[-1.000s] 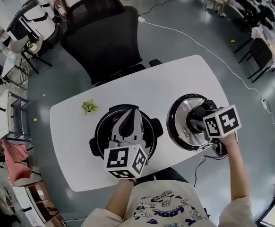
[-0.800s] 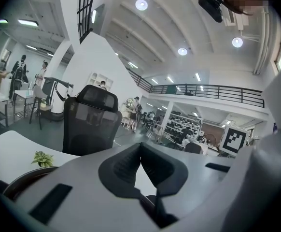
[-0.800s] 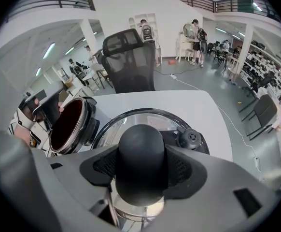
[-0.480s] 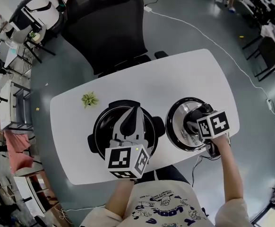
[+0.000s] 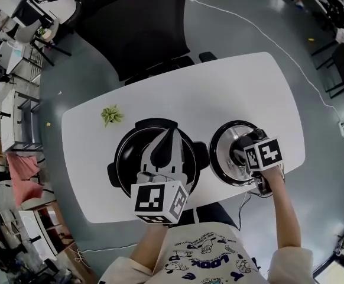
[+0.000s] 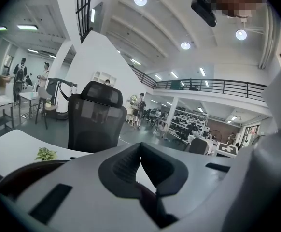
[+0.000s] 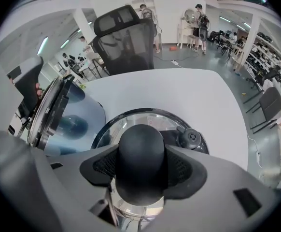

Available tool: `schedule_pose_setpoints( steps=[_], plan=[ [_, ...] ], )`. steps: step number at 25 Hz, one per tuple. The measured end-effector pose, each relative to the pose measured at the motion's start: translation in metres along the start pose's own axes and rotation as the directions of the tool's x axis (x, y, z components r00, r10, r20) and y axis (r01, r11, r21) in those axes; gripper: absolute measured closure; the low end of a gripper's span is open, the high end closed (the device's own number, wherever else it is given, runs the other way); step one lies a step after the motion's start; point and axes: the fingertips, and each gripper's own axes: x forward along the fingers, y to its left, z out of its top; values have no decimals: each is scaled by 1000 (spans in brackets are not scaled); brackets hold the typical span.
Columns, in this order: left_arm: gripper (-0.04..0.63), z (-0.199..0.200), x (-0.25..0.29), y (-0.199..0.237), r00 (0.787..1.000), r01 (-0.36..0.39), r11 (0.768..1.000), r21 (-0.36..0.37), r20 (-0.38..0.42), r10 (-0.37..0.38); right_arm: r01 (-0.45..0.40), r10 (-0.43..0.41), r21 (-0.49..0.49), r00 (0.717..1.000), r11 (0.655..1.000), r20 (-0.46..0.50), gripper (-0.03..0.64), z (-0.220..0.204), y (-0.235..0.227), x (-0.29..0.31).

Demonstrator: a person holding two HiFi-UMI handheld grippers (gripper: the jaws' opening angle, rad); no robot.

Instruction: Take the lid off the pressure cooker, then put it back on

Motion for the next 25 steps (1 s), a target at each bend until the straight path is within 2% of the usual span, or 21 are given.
schedule_pose_setpoints(
  steps=[16,25],
  plan=[
    [581,-16,11,15,999,-42,999,7,-26,42,31,-30,20,999,999,-32,322,4,-7,45],
    [581,-19,8,19,998,-52,999,2,-28,52,69,-70,-8,996,998,-48,322,-2,-2,53]
  ],
)
